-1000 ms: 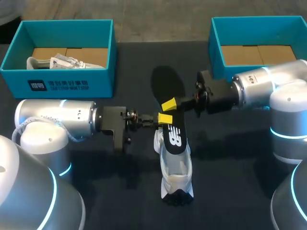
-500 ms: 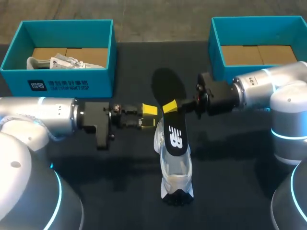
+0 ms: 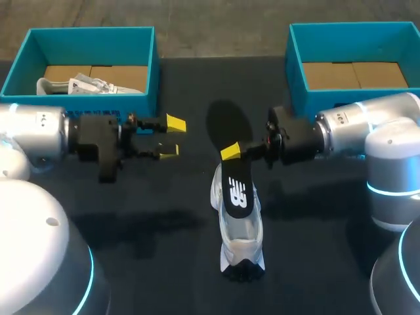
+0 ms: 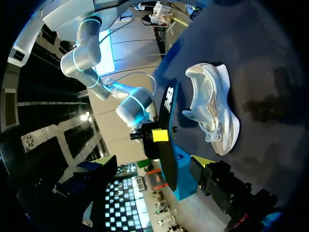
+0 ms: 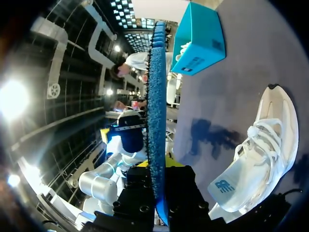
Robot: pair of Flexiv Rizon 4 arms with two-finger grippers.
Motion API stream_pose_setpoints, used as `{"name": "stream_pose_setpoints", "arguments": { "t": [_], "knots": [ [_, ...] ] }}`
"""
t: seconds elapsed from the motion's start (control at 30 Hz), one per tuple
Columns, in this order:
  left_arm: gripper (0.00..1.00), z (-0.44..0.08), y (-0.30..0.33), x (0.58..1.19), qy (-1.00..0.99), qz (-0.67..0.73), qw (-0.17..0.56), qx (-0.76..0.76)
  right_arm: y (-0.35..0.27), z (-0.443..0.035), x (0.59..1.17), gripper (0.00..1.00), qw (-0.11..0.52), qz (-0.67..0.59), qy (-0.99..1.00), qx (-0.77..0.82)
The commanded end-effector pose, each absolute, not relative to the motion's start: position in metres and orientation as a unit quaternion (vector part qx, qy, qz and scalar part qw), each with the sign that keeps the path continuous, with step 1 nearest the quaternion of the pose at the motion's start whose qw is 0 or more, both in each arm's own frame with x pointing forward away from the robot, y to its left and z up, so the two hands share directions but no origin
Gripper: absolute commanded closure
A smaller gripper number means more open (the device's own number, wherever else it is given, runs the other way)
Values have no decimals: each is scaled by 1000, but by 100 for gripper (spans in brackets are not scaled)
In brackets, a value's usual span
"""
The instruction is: Take the shoe out of the shoebox, open the shoe tongue, remove and reinsert the insole, then place the shoe into the shoebox
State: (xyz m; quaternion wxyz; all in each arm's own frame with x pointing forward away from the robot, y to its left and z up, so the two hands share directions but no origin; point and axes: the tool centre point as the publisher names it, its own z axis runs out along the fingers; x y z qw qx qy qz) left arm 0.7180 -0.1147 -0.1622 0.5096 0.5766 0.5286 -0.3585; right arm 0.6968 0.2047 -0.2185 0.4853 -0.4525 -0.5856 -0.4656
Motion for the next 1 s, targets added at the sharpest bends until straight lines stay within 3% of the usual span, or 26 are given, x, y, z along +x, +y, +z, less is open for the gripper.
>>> {"name": "stream_pose_setpoints", "arguments": {
  "t": [0.03,0.4,1.0],
  "knots": [
    [0,-145,-101,710,559,-319,468,606,207,-221,695,100,484,-468,-584,-453],
    [0,-145,-101,710,559,-319,468,606,207,-221,695,100,484,-468,-584,-453],
    [0,-126,-121,744,614,-247,346,665,207,-221,695,100,484,-468,-584,-453]
  ]
}}
